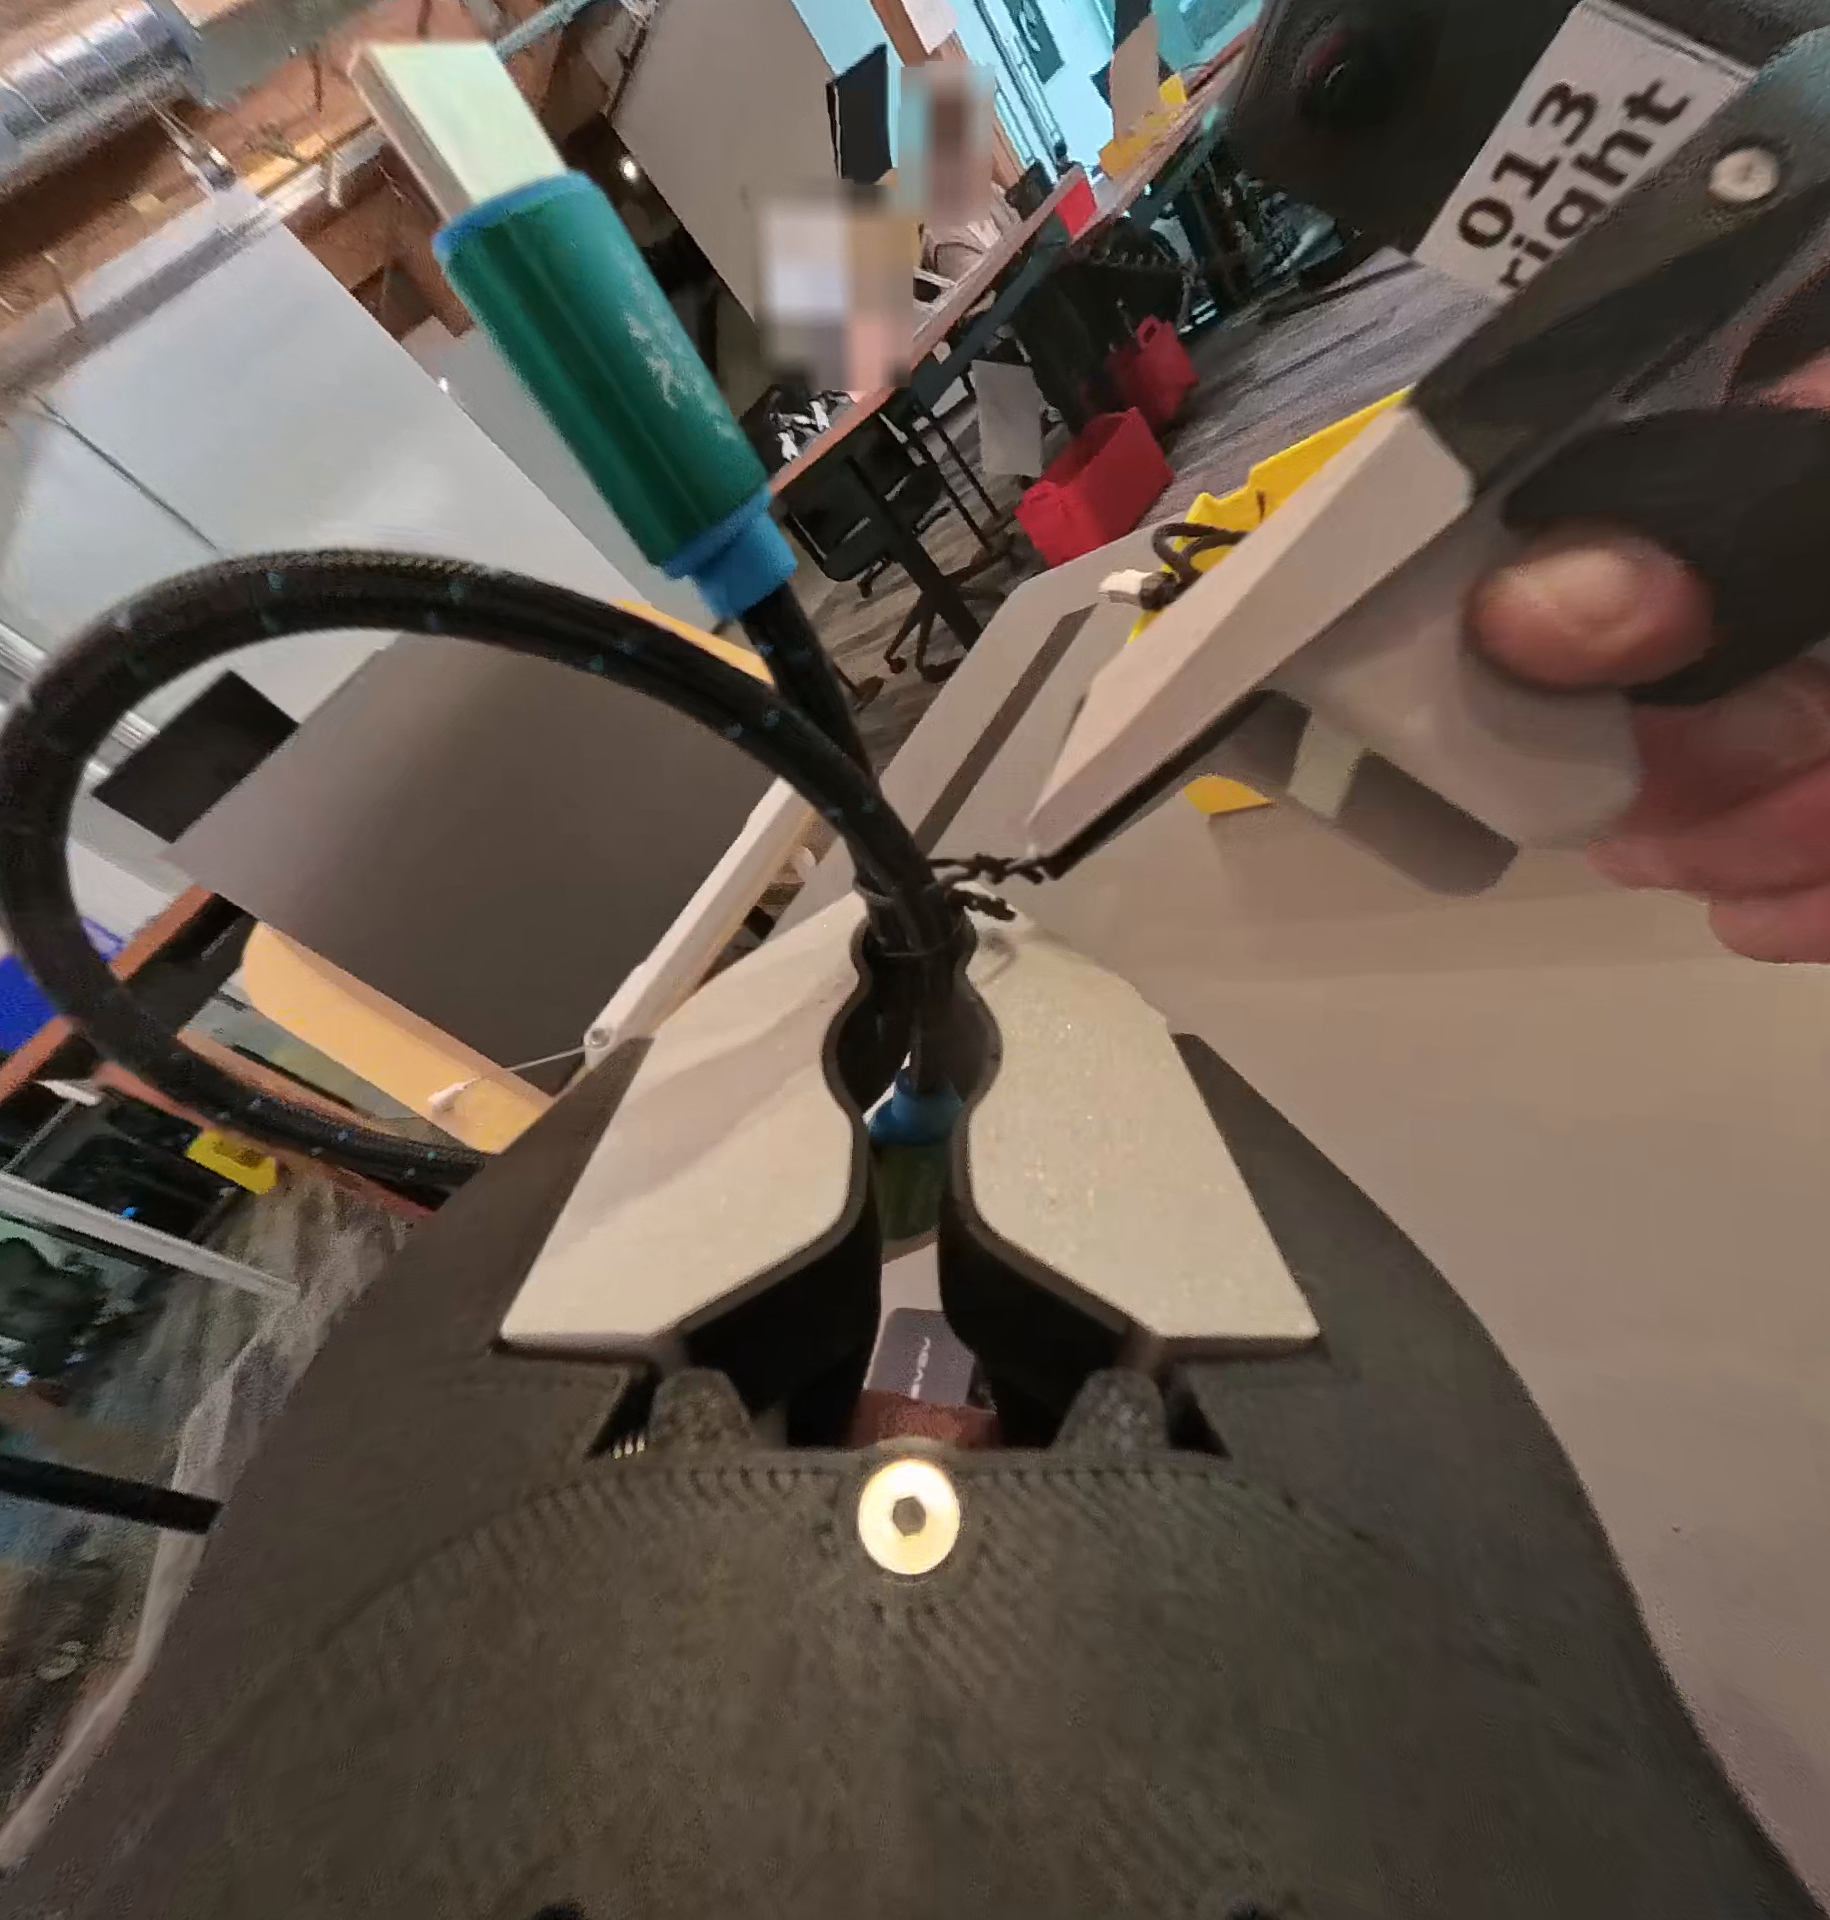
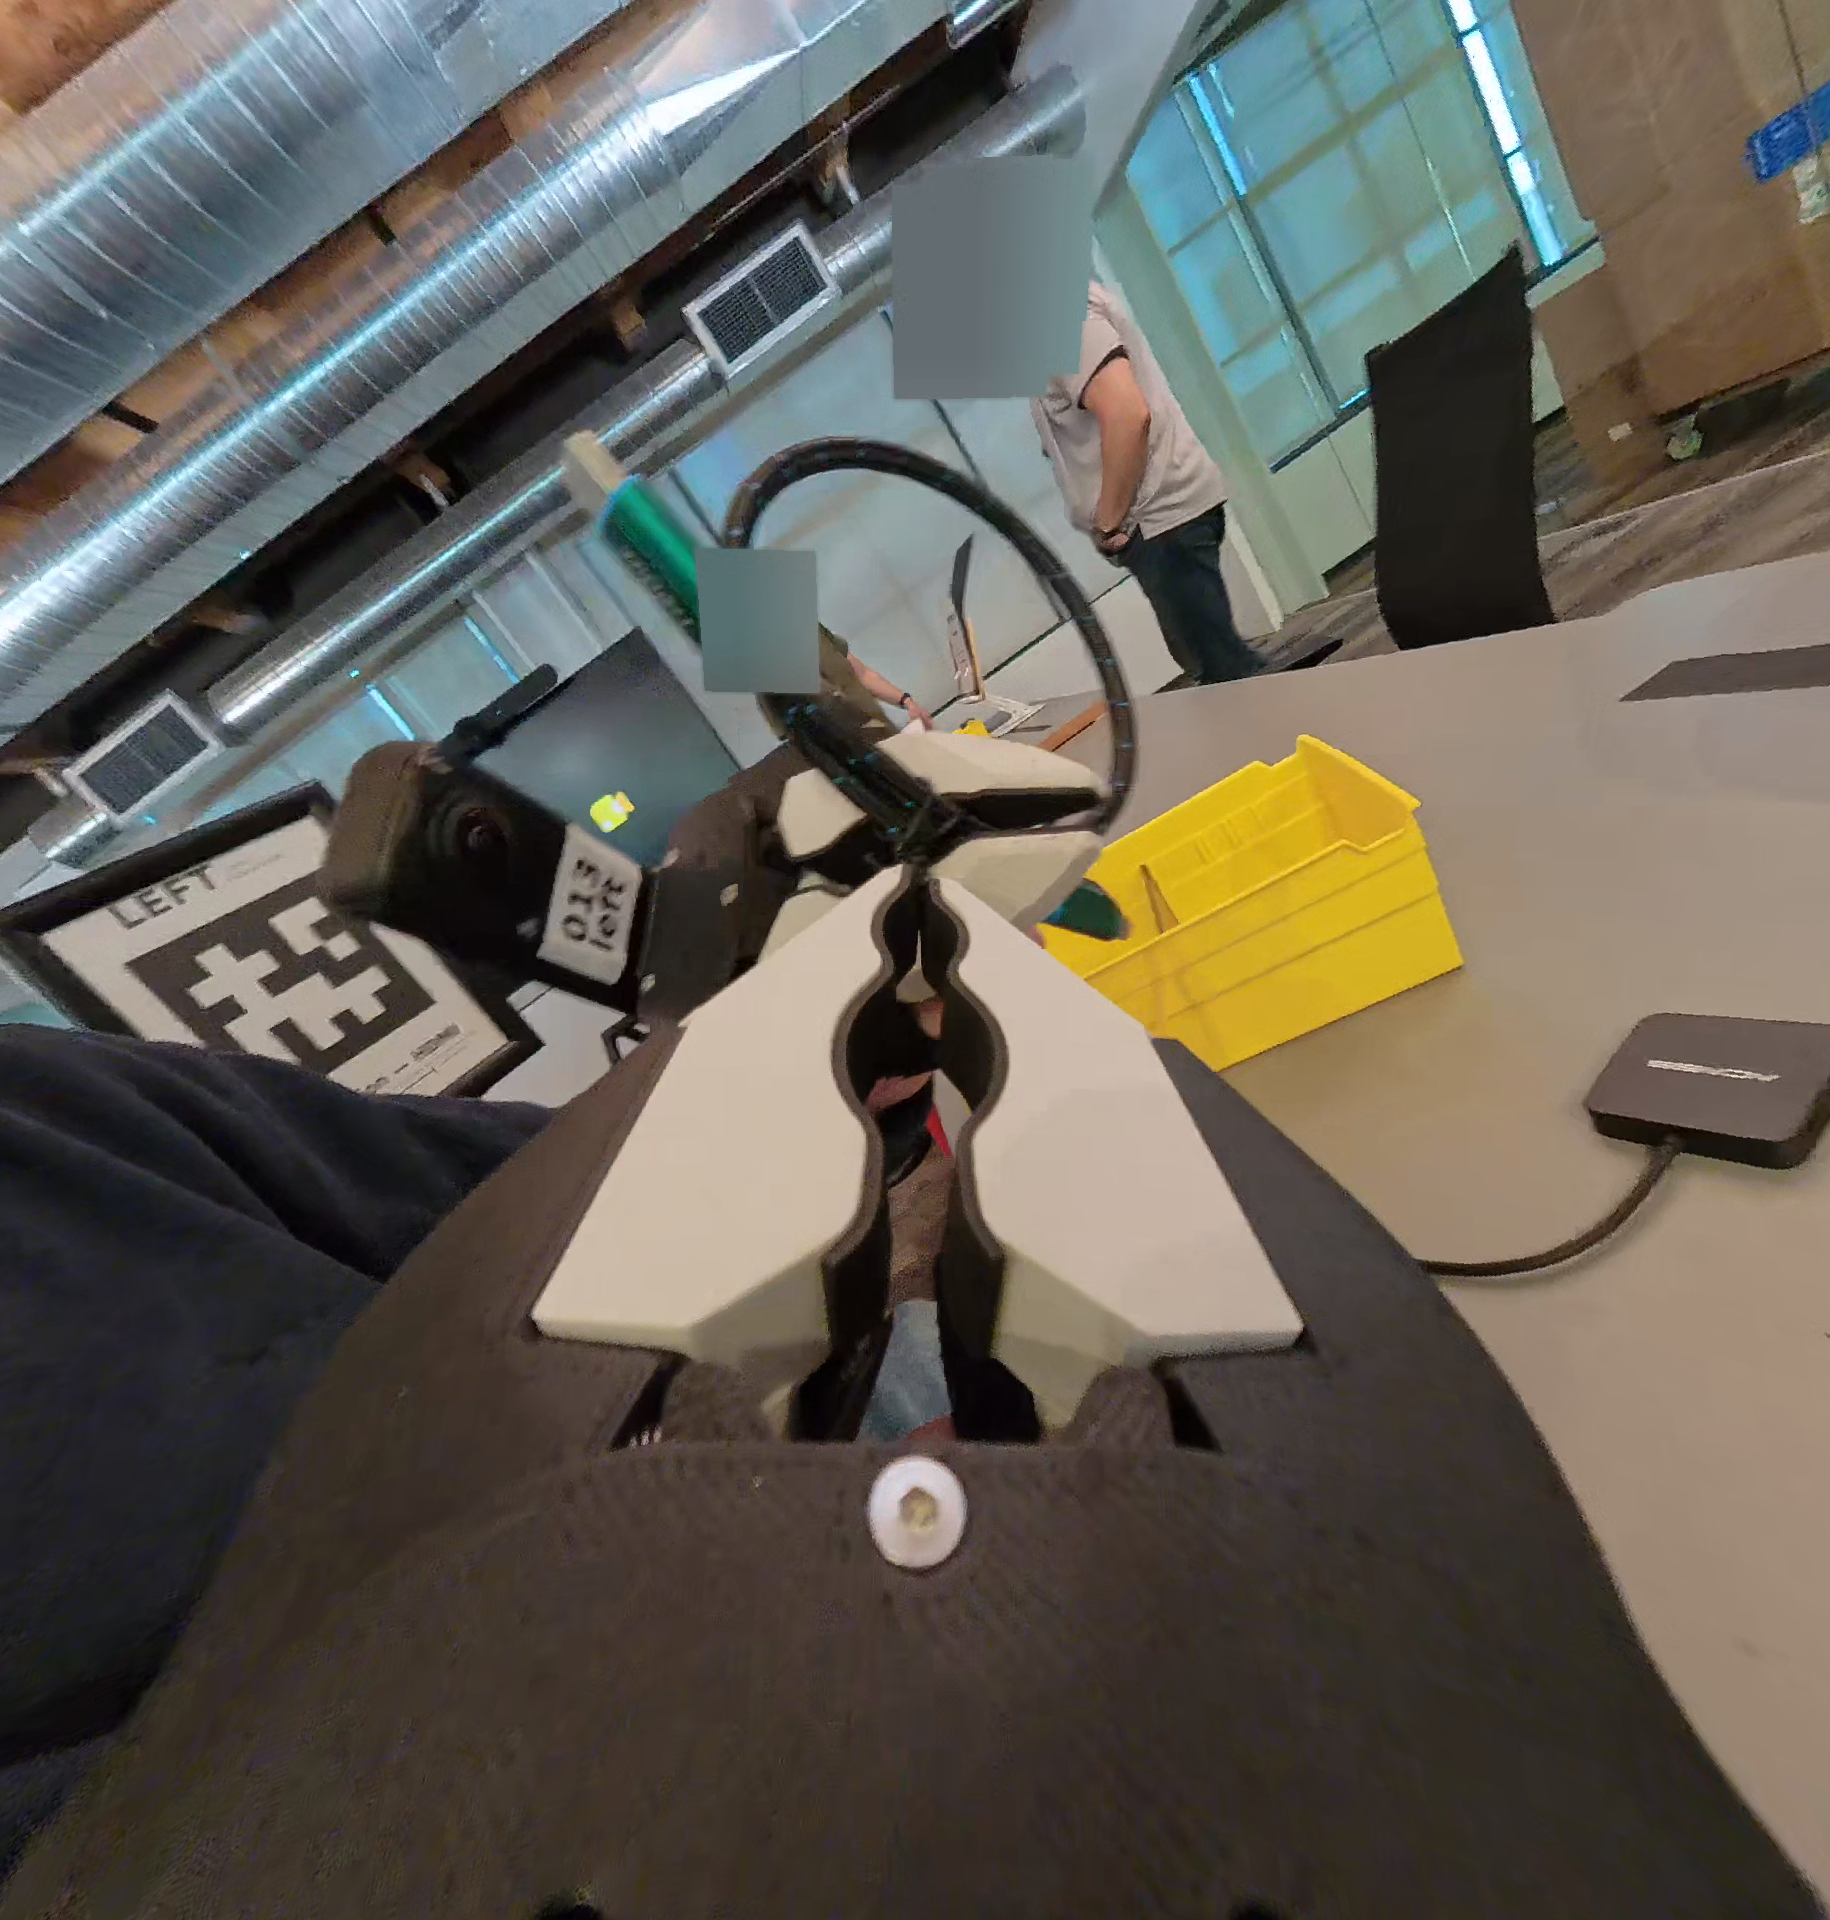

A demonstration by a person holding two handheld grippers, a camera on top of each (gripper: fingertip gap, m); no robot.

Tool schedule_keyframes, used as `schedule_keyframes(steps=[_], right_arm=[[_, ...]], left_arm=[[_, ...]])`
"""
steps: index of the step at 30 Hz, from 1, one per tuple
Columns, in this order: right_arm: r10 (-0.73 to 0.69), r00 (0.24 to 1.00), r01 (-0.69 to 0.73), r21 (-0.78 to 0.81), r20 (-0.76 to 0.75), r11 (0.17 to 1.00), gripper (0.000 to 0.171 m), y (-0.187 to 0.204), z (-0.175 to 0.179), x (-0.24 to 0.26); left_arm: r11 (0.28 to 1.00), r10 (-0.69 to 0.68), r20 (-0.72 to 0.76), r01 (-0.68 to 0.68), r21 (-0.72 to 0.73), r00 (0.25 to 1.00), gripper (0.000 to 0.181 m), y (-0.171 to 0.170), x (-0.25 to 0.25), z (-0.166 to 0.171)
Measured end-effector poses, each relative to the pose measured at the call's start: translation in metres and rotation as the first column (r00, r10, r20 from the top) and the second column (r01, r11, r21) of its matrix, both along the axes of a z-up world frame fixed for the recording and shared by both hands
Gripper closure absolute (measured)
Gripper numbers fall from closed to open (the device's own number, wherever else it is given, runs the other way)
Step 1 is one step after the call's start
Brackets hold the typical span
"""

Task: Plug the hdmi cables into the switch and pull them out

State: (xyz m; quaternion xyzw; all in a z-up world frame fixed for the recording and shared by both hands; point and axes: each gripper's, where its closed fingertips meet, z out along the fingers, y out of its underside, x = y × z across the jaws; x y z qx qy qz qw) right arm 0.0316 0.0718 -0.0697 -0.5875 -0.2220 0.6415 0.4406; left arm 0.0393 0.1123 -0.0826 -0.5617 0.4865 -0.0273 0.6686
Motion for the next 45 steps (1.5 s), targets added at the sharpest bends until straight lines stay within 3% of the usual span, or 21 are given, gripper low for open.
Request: schedule_keyframes(steps=[5,10,17,24,31,34,40,41,45], right_arm=[[-0.009,0.999,0.007,0.06,0.041,0.998,0.171,-0.01,0.005,0.001],[-0.046,0.99,0.021,0.178,0.137,0.984,0.171,-0.015,0.016,-0.001],[-0.047,0.999,0.046,0.045,0.021,0.998,0.171,0.011,0.018,0.011],[-0.053,0.997,0.054,-0.016,0.058,0.998,0.171,0.014,-0.009,0.012],[-0.093,0.982,0.084,0.064,0.167,0.994,0.171,0.003,-0.018,0.021],[-0.079,0.985,0.057,0.146,0.151,0.988,0.171,-0.014,-0.007,0.018],[-0.322,0.889,0.113,0.525,0.326,0.844,0.169,0.0,0.013,0.026],[-0.354,0.863,0.09,0.58,0.36,0.81,0.154,0.002,0.012,0.025],[-0.478,0.768,-0.047,0.782,0.426,0.622,0.155,-0.002,0.011,0.018]], left_arm=[[0.998,-0.025,0.009,0.025,-0.055,1.0,0.175,-0.002,0.005,-0.007],[1.0,0.005,-0.104,-0.003,0.016,0.995,0.175,-0.004,0.009,-0.014],[0.995,0.005,-0.164,0.011,0.098,0.986,0.175,-0.009,0.011,-0.013],[0.995,-0.096,-0.049,0.095,-0.013,0.994,0.175,-0.016,0.018,-0.013],[0.986,-0.105,0.126,0.12,-0.118,0.986,0.175,-0.013,0.011,0.003],[0.994,-0.081,0.073,0.086,-0.073,0.994,0.175,-0.008,0.005,0.007],[0.981,-0.148,0.07,0.155,-0.113,0.987,0.175,-0.021,0.019,-0.003],[0.98,-0.153,0.071,0.161,-0.115,0.986,0.175,-0.022,0.02,-0.002],[0.971,-0.175,0.095,0.188,-0.15,0.98,0.175,-0.024,0.019,-0.001]])
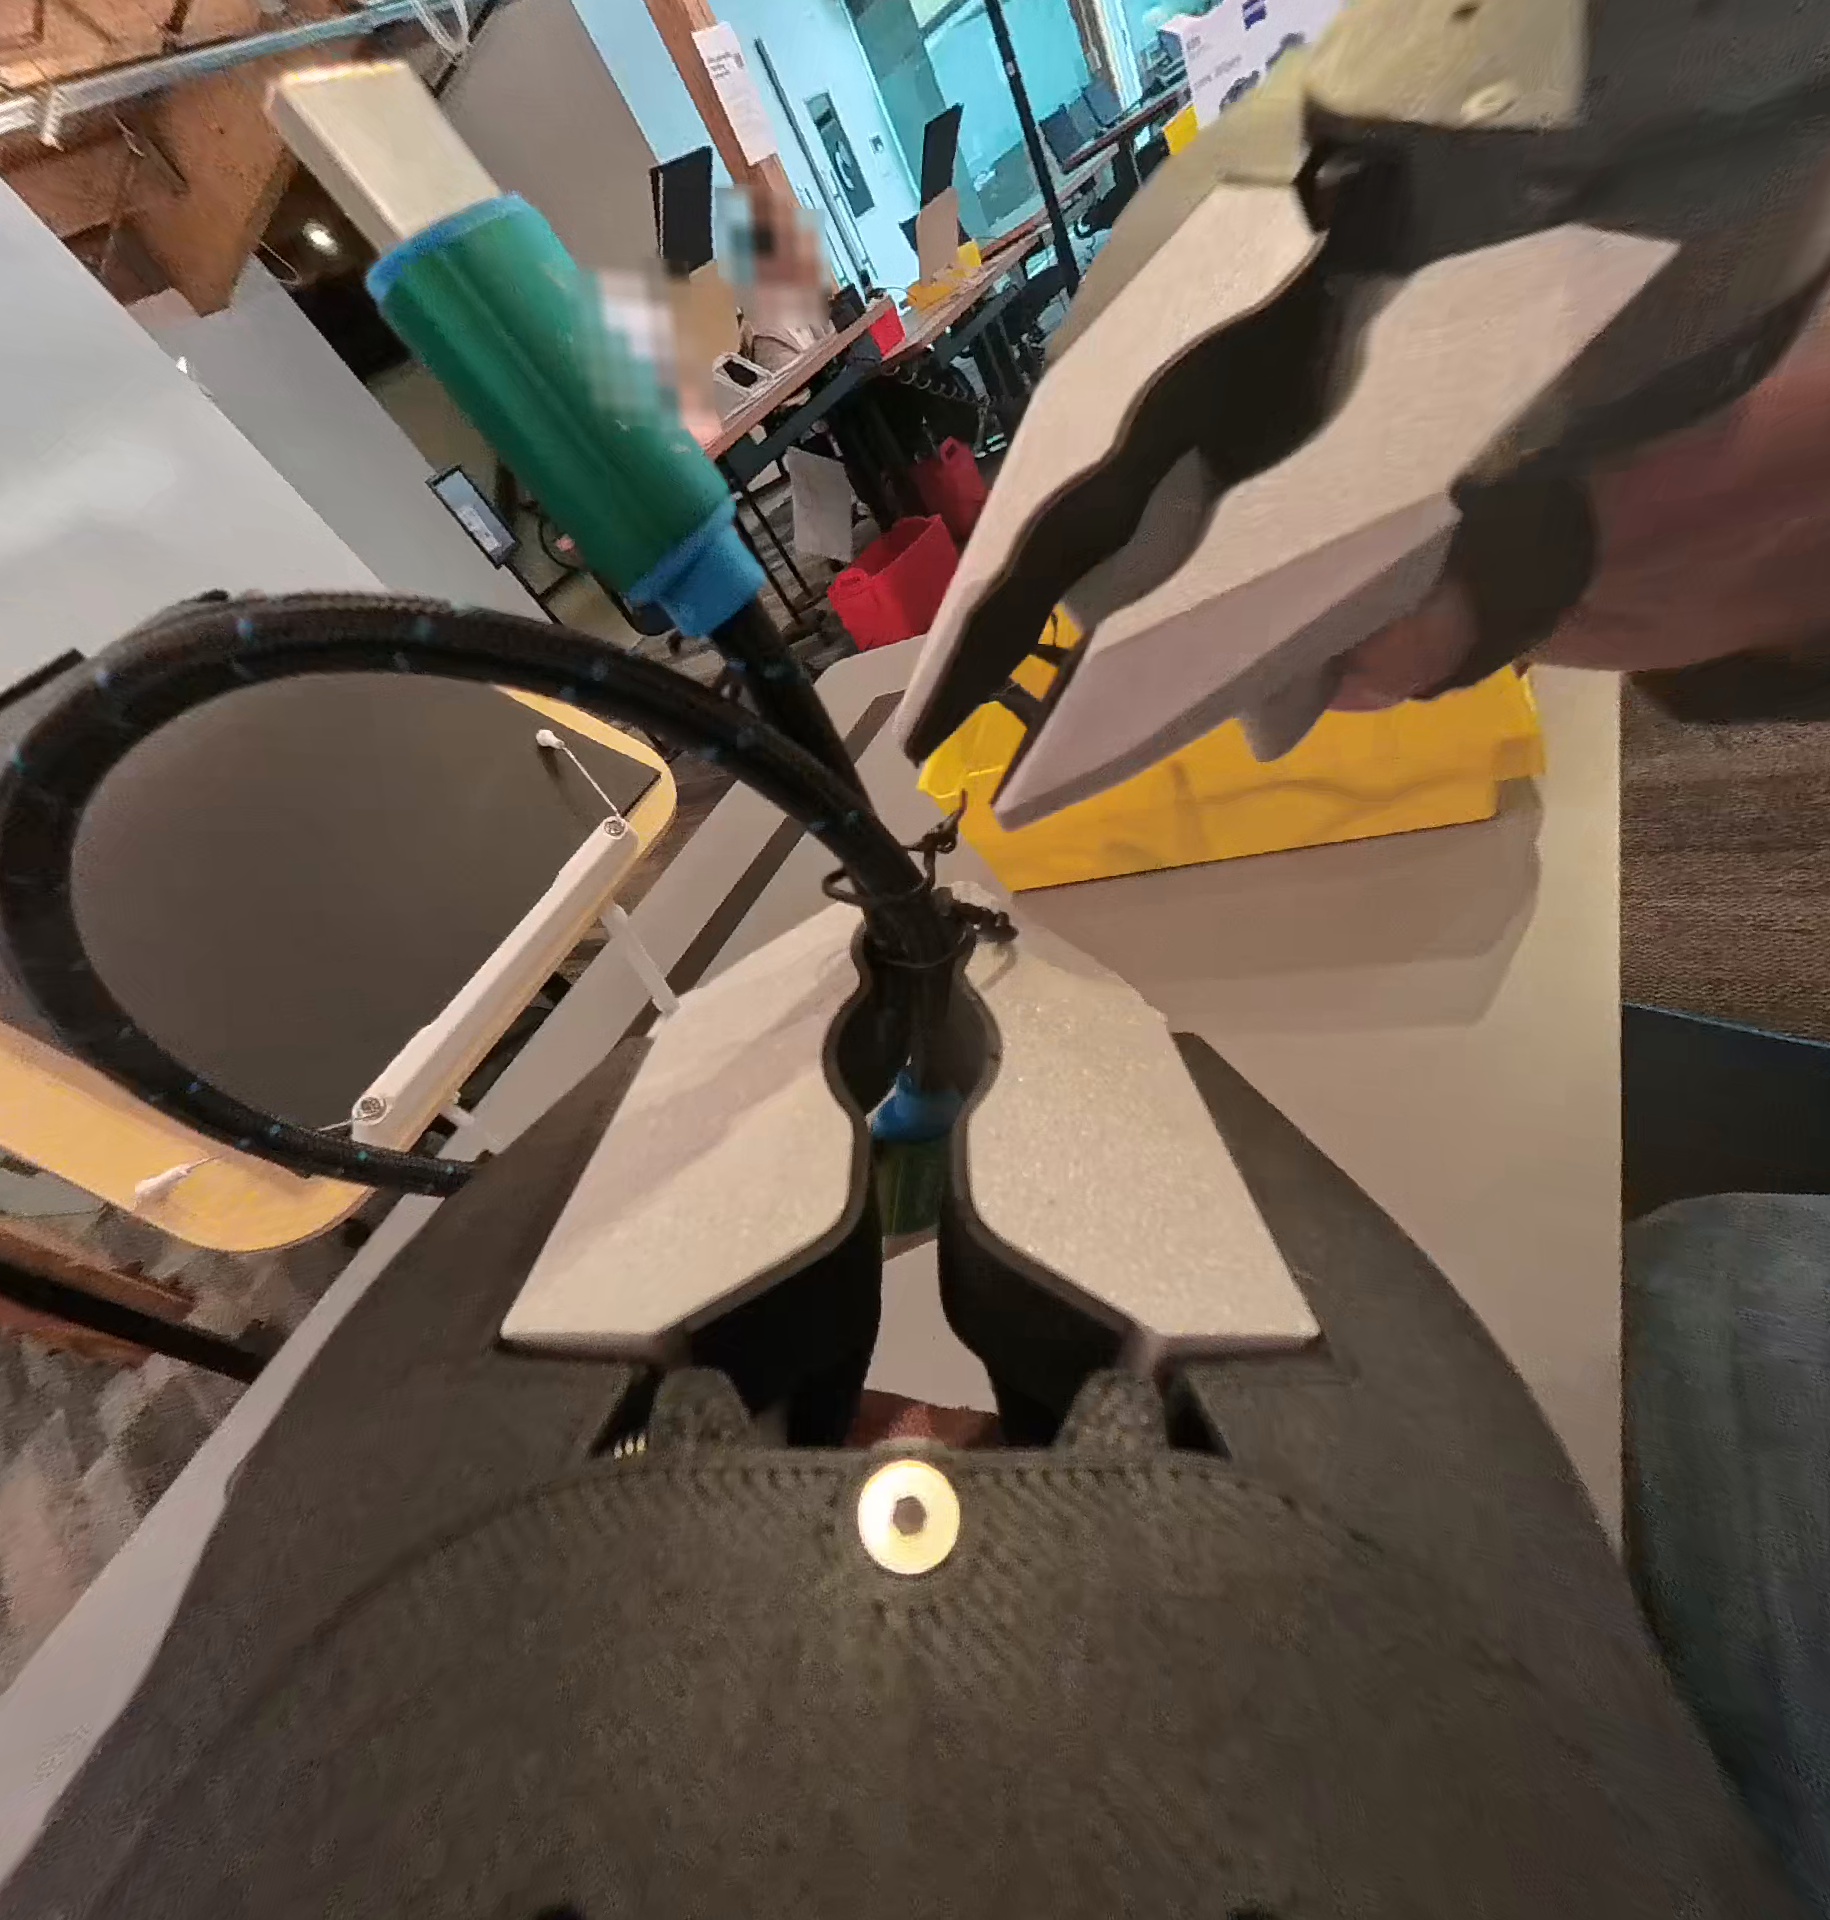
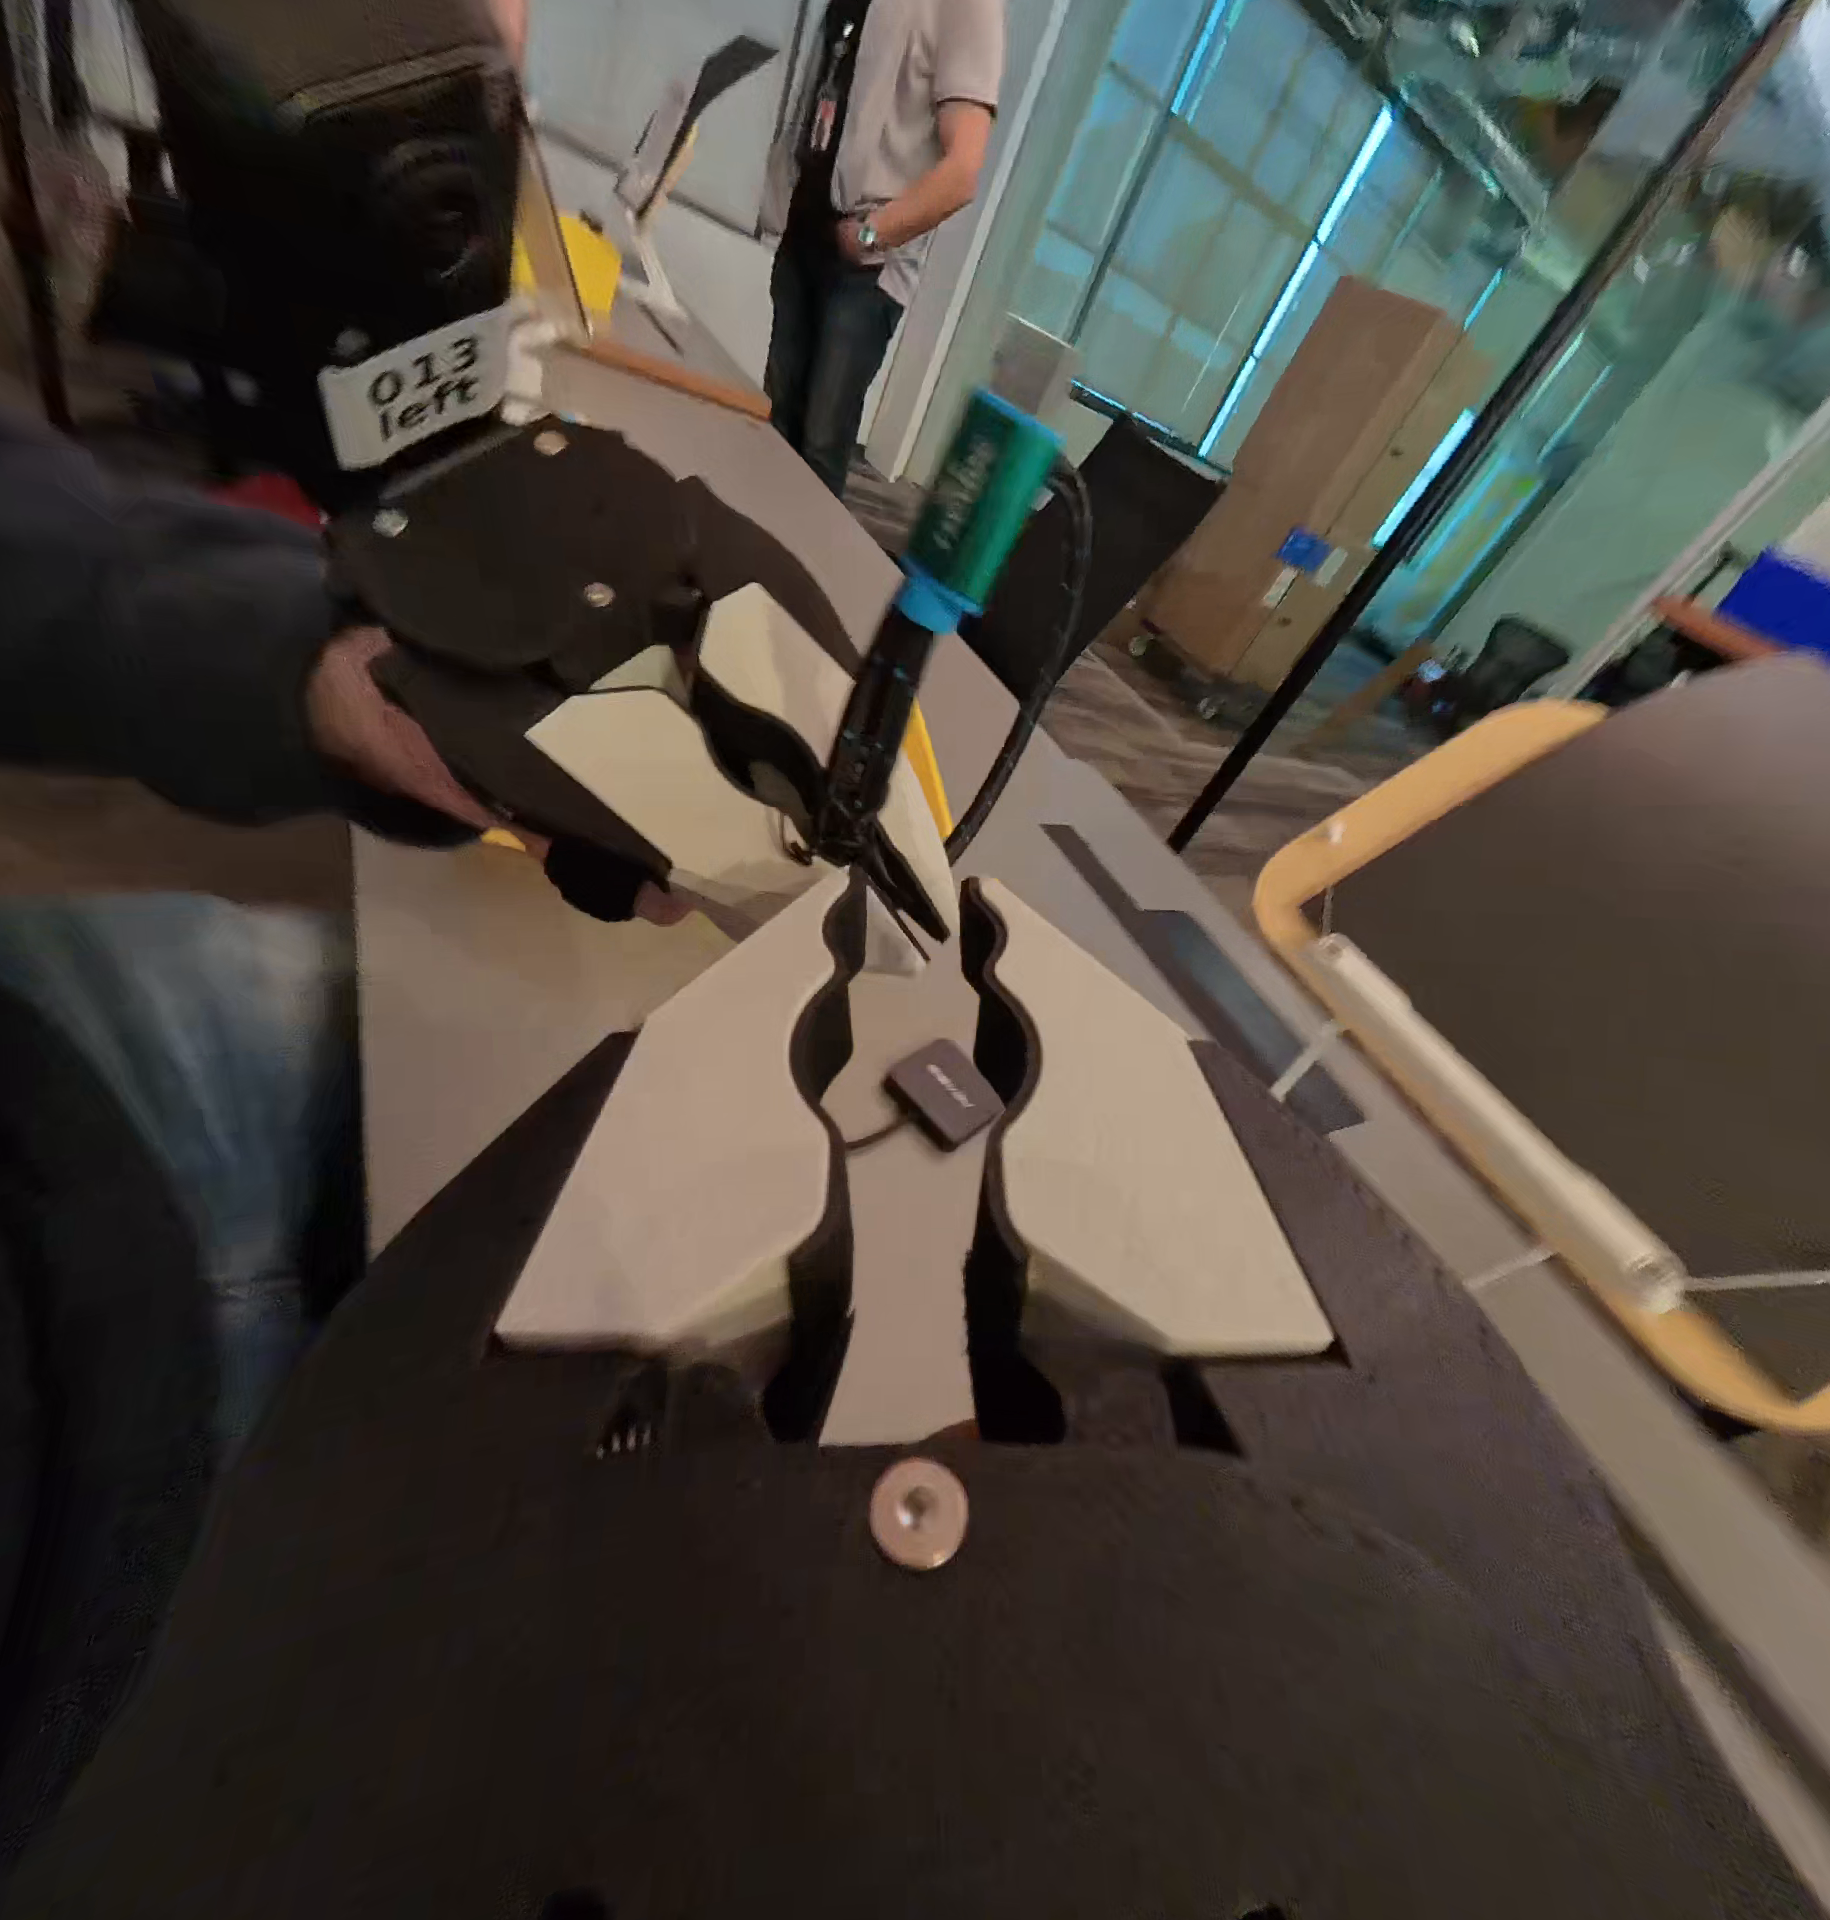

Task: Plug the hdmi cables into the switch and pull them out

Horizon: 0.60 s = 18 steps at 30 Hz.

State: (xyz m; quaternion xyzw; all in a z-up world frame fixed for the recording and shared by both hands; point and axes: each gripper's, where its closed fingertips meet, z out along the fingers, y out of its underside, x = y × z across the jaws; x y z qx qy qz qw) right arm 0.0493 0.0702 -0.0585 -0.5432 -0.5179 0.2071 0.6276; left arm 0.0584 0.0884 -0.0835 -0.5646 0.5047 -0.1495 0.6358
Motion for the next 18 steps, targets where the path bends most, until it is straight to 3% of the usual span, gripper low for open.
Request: schedule_keyframes(steps=[3,7,10,12,14,16,18], right_arm=[[-0.025,0.989,0.005,0.138,0.144,0.99,0.157,-0.003,-0.007,-0.01],[-0.104,0.974,0.053,0.244,0.201,0.968,0.169,0.0,-0.007,-0.014],[-0.092,0.976,0.055,0.186,0.197,0.981,0.171,0.0,-0.009,-0.015],[-0.008,0.997,0.008,-0.003,0.082,1.0,0.171,-0.004,-0.007,-0.016],[0.088,0.987,-0.121,-0.263,-0.135,0.957,0.171,-0.011,0.0,-0.017],[0.126,0.918,-0.306,-0.472,-0.376,0.827,0.171,-0.019,0.005,-0.017],[0.083,0.771,-0.549,-0.593,-0.631,0.589,0.171,-0.025,0.01,-0.015]], left_arm=[[1.0,-0.007,-0.002,0.007,-0.01,1.0,0.175,-0.001,0.002,-0.001],[1.0,-0.002,-0.006,0.002,-0.013,1.0,0.175,0.0,0.001,-0.003],[1.0,0.009,-0.021,-0.009,0.011,1.0,0.176,0.002,-0.001,-0.003],[0.998,0.029,-0.029,-0.028,0.052,0.999,0.175,0.004,-0.002,-0.001],[0.99,0.062,-0.051,-0.055,0.133,0.997,0.176,0.005,-0.004,0.002],[0.973,0.09,-0.066,-0.074,0.218,0.994,0.175,0.004,-0.005,0.007],[0.952,0.111,-0.069,-0.086,0.295,0.991,0.176,0.002,-0.005,0.011]])
